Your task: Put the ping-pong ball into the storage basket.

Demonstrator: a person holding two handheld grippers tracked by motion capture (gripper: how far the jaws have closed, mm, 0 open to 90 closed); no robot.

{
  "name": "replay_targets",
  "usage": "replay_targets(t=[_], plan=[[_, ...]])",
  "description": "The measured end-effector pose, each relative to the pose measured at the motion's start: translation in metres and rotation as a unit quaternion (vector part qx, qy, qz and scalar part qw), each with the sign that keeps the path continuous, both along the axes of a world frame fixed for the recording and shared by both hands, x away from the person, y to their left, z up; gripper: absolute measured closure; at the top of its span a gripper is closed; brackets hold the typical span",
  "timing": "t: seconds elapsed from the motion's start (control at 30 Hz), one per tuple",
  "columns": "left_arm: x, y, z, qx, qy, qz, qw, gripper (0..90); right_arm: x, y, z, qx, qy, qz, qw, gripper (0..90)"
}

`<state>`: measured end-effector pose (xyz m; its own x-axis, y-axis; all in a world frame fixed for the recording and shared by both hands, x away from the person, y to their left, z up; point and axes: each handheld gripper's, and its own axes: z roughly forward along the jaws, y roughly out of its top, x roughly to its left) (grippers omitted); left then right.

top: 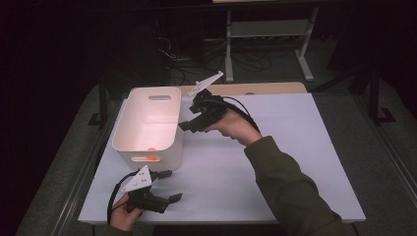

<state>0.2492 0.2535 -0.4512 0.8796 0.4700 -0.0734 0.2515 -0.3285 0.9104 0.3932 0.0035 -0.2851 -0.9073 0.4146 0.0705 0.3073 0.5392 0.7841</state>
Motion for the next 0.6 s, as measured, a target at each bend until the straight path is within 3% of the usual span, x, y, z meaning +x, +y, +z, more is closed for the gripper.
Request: replay_targets(t=[0.33, 0.6], plan=[[0.0, 0.001, 0.0, -0.004, -0.002, 0.0, 1.0, 14.1, -0.008, -0.032, -0.018, 0.006, -0.004, -0.035, 0.9994, 19.9], [-0.001, 0.001, 0.0, -0.005, -0.001, 0.0, 1.0, 14.1, -0.016, -0.053, -0.044, -0.001, -0.003, -0.061, 0.9981, 14.0]])
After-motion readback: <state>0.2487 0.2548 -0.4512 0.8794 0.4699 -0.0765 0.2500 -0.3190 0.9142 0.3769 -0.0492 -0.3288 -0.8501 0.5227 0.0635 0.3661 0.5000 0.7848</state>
